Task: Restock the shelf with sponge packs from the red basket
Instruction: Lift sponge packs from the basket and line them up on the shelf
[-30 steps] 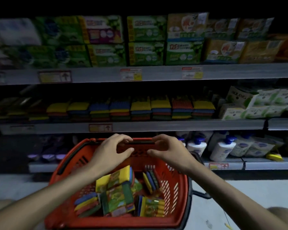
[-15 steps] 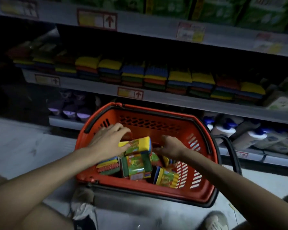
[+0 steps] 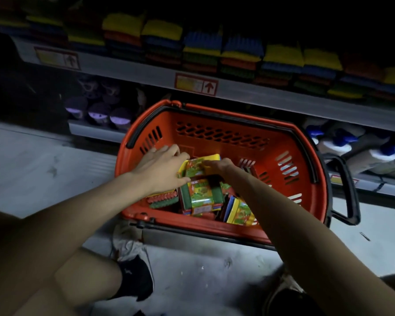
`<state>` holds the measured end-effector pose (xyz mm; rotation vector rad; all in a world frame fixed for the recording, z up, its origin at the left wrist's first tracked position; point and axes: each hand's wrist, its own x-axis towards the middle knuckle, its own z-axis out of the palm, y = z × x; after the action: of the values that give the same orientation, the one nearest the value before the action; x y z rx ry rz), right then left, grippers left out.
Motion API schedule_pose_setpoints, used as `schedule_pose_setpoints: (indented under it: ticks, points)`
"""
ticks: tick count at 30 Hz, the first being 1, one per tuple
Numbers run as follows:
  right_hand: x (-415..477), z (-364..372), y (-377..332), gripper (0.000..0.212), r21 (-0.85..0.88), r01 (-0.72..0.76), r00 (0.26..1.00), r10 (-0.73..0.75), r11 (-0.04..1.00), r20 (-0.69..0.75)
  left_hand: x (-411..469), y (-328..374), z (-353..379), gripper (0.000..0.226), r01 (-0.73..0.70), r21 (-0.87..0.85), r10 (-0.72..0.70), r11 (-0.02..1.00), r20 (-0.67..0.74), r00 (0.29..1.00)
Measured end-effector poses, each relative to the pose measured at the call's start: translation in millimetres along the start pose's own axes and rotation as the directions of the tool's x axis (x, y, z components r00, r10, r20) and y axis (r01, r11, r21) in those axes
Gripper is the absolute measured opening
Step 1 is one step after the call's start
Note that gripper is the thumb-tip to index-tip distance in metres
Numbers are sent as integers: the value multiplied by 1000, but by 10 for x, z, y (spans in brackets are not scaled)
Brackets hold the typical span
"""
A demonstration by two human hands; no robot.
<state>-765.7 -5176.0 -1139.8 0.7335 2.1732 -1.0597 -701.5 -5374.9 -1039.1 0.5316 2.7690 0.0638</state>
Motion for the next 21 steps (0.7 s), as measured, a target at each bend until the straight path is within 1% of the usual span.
schedule_pose_setpoints:
  ticks: [4,5,9,11,13,15,18,19,21]
  points:
    - [-167,-9,-95,54,139,-39,999,39,990,5,38,-13,90,69,-6,43,1,999,109,994]
    - [-185,-39,-105,58,152,-43,999,41,987,14,50,-3,113,70,-9,58,1,998,132,991]
    - [-294,-225,-128,90,157,-11,999,5,988,37,109,108,171,76,-49,106,26,993,206,978]
    - [-380,-404,-98,94,171,25,998,-33,985,49,151,183,178,77,-71,115,43,991,233,971]
    - [-452,-613,-28,92,158,81,995,-90,984,50,203,249,197,79,-89,127,54,988,259,964]
    - [-505,-825,66,86,132,125,990,-133,983,54,261,309,236,82,-106,140,61,984,294,954]
    - [-667,-1125,160,67,115,152,981,-163,982,100,353,394,322,84,-115,154,54,981,352,935]
    - [-749,-1216,180,63,90,160,979,-169,983,113,382,430,350,85,-113,161,48,980,365,930]
    - [-856,-1386,253,63,33,171,979,-174,985,110,436,511,398,92,-103,173,28,980,390,920]
